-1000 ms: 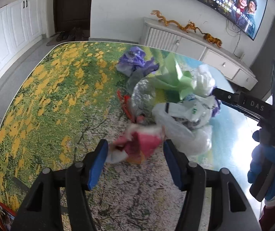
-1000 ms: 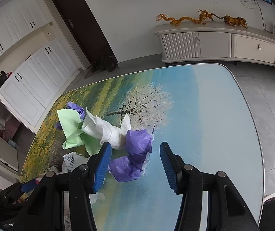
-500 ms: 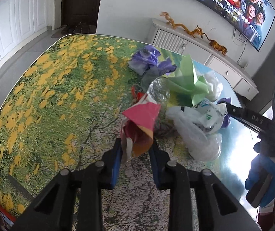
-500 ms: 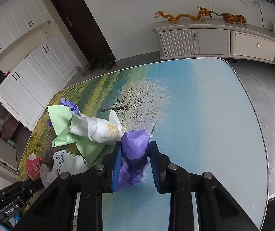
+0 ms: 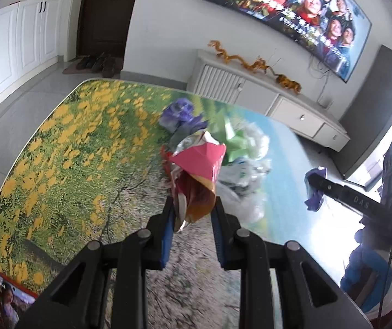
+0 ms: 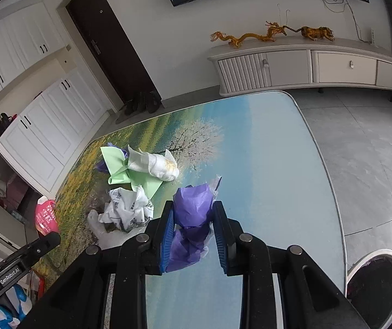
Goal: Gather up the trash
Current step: 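Carry both held items over the white trash bin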
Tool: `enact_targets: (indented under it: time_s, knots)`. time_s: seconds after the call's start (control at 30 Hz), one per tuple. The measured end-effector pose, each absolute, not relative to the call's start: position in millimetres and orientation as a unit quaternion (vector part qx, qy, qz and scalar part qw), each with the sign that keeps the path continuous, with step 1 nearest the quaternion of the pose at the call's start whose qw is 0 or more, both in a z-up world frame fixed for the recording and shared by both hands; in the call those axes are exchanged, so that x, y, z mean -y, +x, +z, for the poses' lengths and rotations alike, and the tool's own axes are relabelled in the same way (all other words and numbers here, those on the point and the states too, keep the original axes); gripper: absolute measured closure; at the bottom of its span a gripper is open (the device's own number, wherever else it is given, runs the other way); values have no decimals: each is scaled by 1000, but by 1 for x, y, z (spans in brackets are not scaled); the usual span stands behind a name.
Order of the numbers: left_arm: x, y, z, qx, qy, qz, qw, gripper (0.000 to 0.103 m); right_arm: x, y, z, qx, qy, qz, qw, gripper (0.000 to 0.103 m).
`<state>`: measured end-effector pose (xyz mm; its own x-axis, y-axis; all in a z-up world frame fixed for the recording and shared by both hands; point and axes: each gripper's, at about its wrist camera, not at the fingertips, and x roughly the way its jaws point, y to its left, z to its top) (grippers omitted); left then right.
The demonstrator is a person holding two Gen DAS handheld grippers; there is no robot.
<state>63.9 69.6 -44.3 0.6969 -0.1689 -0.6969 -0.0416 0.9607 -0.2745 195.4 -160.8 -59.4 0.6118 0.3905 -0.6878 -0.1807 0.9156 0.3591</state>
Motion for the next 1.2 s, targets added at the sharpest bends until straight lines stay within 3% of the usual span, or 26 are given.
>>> enact_targets:
  time_s: [0.67,1.2]
  knots:
    - [1,7,24,-324,-94,-158,928,79,208,88,15,-327,164,103,925,77]
    - [164,34,21,-355,17,-278,892,79,350,50,-17,-308,244,-41,919,77]
